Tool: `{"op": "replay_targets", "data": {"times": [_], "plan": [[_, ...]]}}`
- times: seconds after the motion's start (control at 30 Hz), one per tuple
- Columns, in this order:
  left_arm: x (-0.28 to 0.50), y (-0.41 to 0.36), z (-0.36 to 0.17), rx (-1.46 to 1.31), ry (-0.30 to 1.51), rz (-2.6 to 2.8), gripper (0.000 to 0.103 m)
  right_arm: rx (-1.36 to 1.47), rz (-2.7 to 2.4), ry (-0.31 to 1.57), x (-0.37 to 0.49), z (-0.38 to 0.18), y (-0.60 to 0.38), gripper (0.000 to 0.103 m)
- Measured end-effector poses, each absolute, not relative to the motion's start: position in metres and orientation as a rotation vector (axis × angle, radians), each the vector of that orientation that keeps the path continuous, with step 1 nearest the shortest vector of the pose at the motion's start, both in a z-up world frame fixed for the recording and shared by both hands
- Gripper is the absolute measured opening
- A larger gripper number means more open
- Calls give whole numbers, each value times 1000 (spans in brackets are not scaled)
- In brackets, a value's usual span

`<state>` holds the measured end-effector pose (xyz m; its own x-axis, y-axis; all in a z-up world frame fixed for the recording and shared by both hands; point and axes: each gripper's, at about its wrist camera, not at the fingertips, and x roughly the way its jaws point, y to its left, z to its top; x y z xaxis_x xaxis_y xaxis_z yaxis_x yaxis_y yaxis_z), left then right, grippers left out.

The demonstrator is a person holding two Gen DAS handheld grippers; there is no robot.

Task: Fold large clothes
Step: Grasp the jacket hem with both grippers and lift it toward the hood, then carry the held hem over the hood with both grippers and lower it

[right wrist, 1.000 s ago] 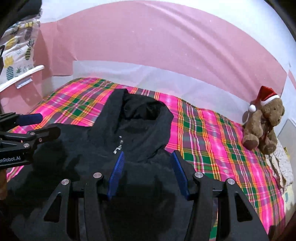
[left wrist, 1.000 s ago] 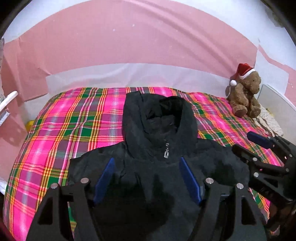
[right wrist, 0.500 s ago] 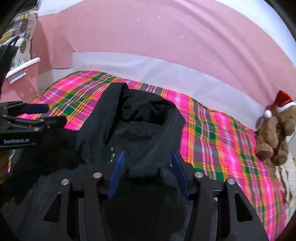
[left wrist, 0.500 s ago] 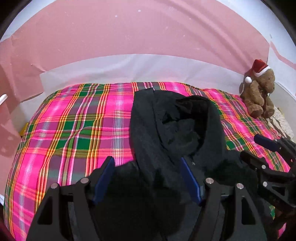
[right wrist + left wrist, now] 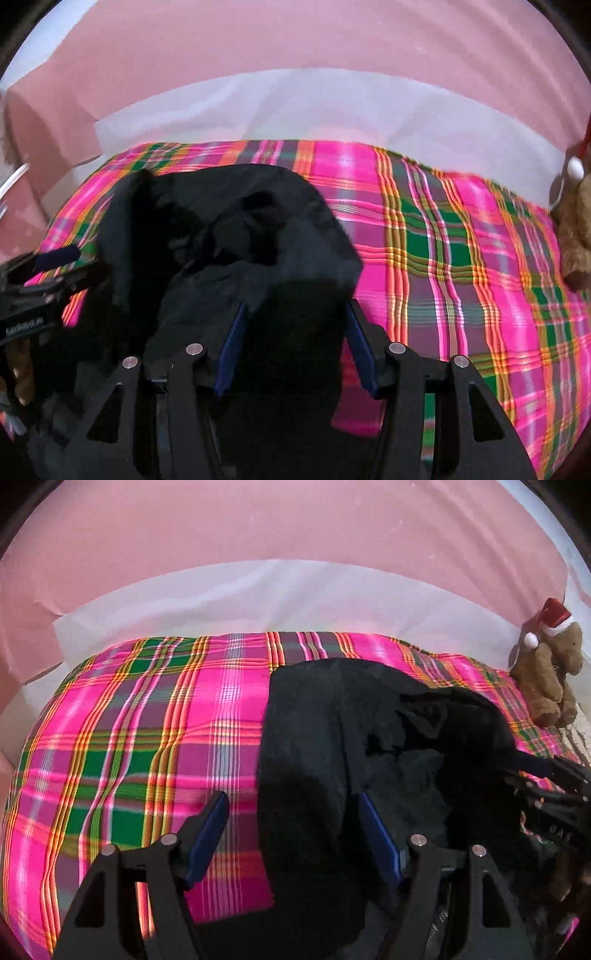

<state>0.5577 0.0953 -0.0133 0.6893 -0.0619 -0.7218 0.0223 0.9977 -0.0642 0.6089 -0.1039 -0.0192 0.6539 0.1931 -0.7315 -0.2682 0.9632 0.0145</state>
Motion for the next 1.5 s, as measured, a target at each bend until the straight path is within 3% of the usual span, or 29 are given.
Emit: {"op": "replay_targets", "data": {"times": [0.13, 0.17, 0.2, 0.23, 0.3, 0.67, 0.9, 1.1, 1.37, 1.5], "plan": [[578, 93, -21, -50, 814, -46, 73, -73, 256, 853, 638, -29, -105, 53], [579, 93, -23, -54, 812, -54, 61, -76, 257, 859, 642, -30, -103, 53], [581, 92, -26, -56, 820, -67, 32, -83, 248, 858, 644, -31, -102, 41], [583, 90, -29, -58, 842, -77, 21, -95, 246, 866, 644, -32, -100, 15], [576, 89, -28, -58, 826, -72, 11, -100, 253, 852, 638, -28, -100, 12], [489, 105, 39, -113, 652, -77, 7, -77, 284, 657, 538, 45, -122, 11], [412, 116, 55, -150, 595, -75, 7, -73, 318, 596, 459, 62, -128, 11], [344, 110, 43, -126, 557, -76, 7, -78, 342, 592, 400, 47, -135, 11], [300, 115, -3, -153, 644, -65, 7, -46, 355, 708, 361, -9, -151, 11], [286, 118, -12, -149, 683, -58, 9, -32, 364, 745, 346, -19, -157, 17]]}}
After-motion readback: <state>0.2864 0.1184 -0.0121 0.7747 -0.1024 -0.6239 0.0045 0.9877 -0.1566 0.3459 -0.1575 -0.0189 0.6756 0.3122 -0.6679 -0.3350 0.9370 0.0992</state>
